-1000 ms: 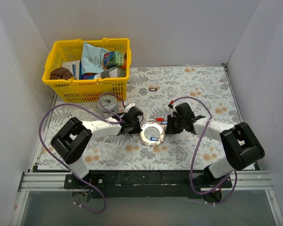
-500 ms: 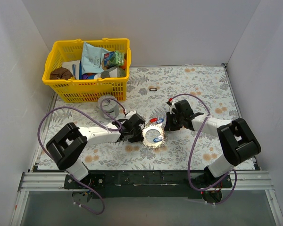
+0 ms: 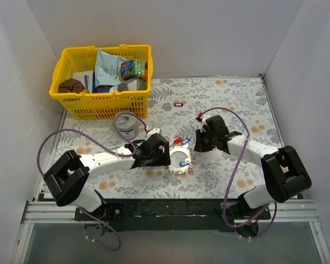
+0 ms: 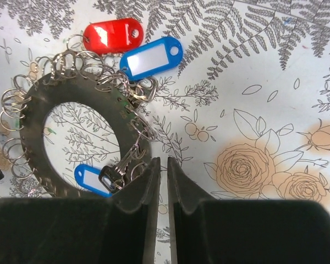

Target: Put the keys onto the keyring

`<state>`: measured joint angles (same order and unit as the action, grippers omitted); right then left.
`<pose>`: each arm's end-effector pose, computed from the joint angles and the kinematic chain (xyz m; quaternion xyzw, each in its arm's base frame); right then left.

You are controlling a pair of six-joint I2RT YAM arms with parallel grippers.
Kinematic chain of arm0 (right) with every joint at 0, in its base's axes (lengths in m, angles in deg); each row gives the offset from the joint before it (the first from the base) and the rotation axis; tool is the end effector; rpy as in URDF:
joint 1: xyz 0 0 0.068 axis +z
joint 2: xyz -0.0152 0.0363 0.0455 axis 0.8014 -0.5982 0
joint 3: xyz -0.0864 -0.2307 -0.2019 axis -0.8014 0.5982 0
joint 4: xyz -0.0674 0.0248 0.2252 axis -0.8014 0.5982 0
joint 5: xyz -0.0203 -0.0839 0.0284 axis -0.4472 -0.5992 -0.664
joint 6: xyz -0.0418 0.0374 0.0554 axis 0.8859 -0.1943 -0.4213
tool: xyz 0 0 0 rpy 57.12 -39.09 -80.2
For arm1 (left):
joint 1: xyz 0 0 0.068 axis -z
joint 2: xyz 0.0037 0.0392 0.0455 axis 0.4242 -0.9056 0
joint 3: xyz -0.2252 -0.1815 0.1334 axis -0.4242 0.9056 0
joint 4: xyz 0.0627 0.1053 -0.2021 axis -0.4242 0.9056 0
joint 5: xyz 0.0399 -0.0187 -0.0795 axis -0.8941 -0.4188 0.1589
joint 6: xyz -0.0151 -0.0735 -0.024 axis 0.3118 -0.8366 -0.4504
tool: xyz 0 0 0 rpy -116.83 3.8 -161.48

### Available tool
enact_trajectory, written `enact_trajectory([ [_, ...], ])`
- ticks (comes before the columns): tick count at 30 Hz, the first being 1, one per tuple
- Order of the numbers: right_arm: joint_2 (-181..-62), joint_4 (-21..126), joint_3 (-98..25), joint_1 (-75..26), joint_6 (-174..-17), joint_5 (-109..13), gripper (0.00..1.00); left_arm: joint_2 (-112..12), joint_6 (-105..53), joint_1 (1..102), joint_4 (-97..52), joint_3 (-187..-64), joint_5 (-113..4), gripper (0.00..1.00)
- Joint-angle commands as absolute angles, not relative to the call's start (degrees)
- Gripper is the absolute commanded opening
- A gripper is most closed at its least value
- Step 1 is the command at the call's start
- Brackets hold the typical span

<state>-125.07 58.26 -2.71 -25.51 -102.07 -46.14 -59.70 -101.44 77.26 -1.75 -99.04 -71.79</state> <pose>0.2462 0.1423 0.2137 -0.1473 0.9222 0.1952 0.2996 0.1767 -0.2104 0.2119 -0.3068 0.9083 -0.2309 0.1660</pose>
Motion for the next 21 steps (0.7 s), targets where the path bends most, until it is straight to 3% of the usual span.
enact_trajectory([
  [1, -121.51, 59.18, -4.61, -25.66, -100.66, -46.04, 0.22, -57.38, -92.92, 77.13, -0.55, -102.45, -77.70, 0.68],
  [4, -120.11, 58.83, -4.44, -25.58, -100.57, -44.19, 0.35, -60.71, -89.75, 75.47, 0.15, -105.88, -78.51, 0.68],
  [5, -119.75, 58.49, -4.26, -25.58, -100.57, -42.88, 0.44, -61.69, -89.30, 73.72, 0.07, -107.45, -77.55, 0.69],
  [8, -118.70, 58.22, -3.82, -25.23, -100.57, -42.43, 0.54, -64.84, -86.68, 69.68, -2.20, -108.61, -70.62, 0.69],
  [15, -119.13, 59.10, -4.52, -24.52, -99.87, -43.31, 0.62, -71.53, -83.15, 65.97, -3.71, -113.26, -64.10, 0.69],
  [21, -120.98, 58.48, -5.49, -22.94, -100.22, -44.01, 0.68, -75.31, -83.41, 64.82, -4.50, -114.06, -58.47, 0.58],
])
